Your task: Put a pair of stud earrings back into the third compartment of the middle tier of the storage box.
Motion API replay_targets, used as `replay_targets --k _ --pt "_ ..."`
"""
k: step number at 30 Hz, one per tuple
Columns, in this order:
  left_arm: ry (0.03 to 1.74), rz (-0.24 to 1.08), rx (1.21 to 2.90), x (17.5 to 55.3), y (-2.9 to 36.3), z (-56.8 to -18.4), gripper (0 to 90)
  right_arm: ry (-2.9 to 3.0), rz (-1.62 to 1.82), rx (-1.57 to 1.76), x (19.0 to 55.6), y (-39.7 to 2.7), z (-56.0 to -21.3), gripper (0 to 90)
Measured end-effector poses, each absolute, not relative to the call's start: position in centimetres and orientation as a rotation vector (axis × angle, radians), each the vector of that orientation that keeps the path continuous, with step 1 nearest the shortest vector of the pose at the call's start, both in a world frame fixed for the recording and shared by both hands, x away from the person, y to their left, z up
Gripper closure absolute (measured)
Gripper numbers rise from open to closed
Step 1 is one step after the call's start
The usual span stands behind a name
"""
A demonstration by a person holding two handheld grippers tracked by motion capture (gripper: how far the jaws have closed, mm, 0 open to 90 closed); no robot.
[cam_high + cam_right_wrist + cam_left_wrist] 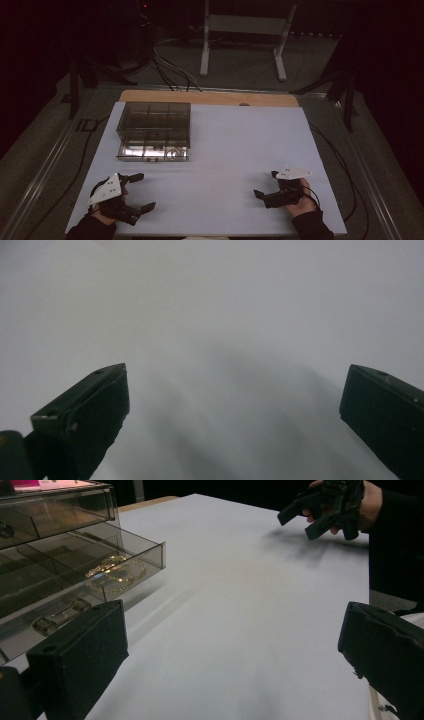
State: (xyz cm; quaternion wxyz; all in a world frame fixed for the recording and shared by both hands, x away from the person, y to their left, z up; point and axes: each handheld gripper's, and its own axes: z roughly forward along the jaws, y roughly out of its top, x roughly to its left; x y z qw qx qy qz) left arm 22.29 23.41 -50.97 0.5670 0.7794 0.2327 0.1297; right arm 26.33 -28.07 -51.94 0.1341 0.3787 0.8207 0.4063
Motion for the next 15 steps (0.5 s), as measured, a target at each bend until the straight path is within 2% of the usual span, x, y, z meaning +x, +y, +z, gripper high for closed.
replay_targets --k 8,15 --pt "0.545 0.303 1.834 22.3 23.4 -51.0 0.6 2.324 1.138 1.142 25.5 -30.2 -52.3 0.0" --pt "0.550 0.300 1.830 22.3 23.4 -51.0 0.6 2.300 1.139 1.140 25.7 -30.4 -52.2 0.0"
